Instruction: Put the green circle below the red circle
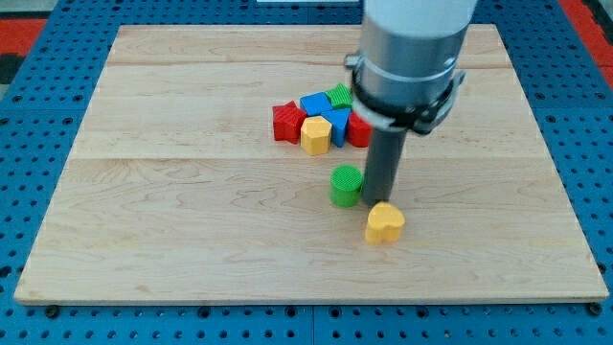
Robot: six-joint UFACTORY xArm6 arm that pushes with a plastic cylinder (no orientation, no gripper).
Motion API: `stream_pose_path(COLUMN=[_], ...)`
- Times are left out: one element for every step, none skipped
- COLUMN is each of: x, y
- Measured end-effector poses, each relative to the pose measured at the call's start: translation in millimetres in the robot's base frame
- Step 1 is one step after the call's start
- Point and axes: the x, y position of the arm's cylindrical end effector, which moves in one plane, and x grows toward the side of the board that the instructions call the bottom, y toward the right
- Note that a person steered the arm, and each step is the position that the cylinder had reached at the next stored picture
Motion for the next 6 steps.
stream_pose_path(x=[14.0, -0.2, -23.0, -33.0, -33.1, -37.1], y=[-32.0, -36.8, -28.3, -23.6, 0.1, 11.6])
